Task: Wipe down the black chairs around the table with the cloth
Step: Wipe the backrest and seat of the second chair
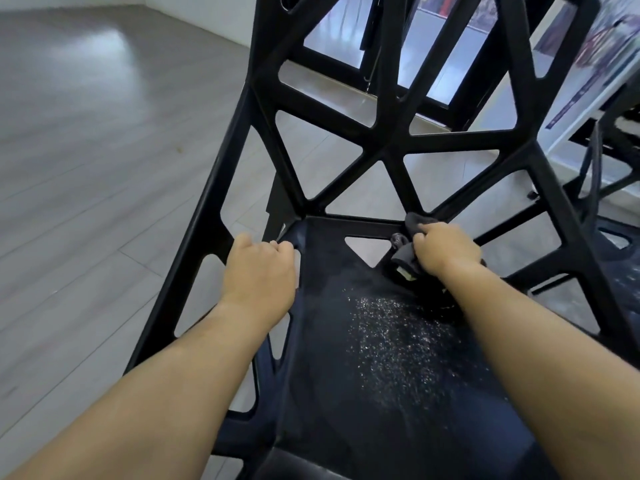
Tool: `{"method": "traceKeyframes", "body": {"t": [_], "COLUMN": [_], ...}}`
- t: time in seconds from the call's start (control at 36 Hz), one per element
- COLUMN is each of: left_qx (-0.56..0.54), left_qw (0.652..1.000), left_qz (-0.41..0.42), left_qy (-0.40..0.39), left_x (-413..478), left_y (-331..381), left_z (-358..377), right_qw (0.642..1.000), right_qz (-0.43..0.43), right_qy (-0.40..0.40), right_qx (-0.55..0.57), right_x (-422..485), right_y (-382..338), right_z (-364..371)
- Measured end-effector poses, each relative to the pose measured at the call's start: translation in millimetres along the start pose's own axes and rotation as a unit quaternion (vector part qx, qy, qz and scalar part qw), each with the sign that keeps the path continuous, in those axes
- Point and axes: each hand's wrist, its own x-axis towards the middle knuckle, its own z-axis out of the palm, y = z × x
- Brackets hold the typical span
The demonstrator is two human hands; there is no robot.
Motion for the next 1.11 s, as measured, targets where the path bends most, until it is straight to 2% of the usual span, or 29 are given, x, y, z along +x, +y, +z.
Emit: {"method": "traceKeyframes", "body": {"t": [0.08, 0.14, 0.31, 0.44, 0.5, 0.61, 0.69, 0.75, 0.81, 0.94, 1.06, 1.11], "left_qx": [-0.011, -0.018, -0.037, -0.036, -0.035, -0.024, -0.015, -0.014, -0.012, -0.004, 0.021, 0.037], "left_qw": [1.000, 1.000, 0.999, 0.999, 0.999, 1.000, 1.000, 1.000, 1.000, 1.000, 1.000, 0.999], "left_qz": [-0.014, -0.018, -0.025, -0.021, -0.020, -0.006, -0.005, -0.004, -0.003, 0.003, 0.010, 0.015], "left_qy": [0.007, 0.005, 0.014, 0.005, -0.005, -0.007, -0.013, -0.014, -0.013, -0.001, -0.013, -0.021], "left_x": [0, 0, 1, 0, -2, -5, -6, -6, -5, -4, -5, -6], "left_y": [0, 0, 0, -1, -2, -2, -1, 0, 0, 0, -1, -1], "left_z": [0, -1, 1, -3, -5, -10, -13, -15, -16, -12, -8, -6], "right_qw": [0.998, 0.996, 0.968, 0.962, 0.977, 0.998, 0.995, 0.994, 0.998, 0.985, 0.940, 0.945], "right_qz": [0.042, 0.035, -0.196, -0.251, -0.202, -0.007, 0.080, 0.098, 0.052, -0.172, -0.341, -0.326], "right_qy": [-0.002, -0.007, -0.052, -0.062, -0.028, 0.059, 0.058, 0.041, 0.028, 0.022, 0.016, 0.008], "right_qx": [0.043, 0.084, 0.148, 0.085, 0.057, -0.016, -0.008, 0.007, -0.002, 0.001, 0.014, -0.027], "right_x": [-7, -19, -86, -93, -83, -53, -47, -55, -70, -122, -136, -125], "right_y": [-23, -47, -129, -92, -63, 0, 13, -6, -36, -93, -62, -33], "right_z": [1, 3, 18, 21, 19, 9, 9, 12, 18, 32, 27, 23]}}
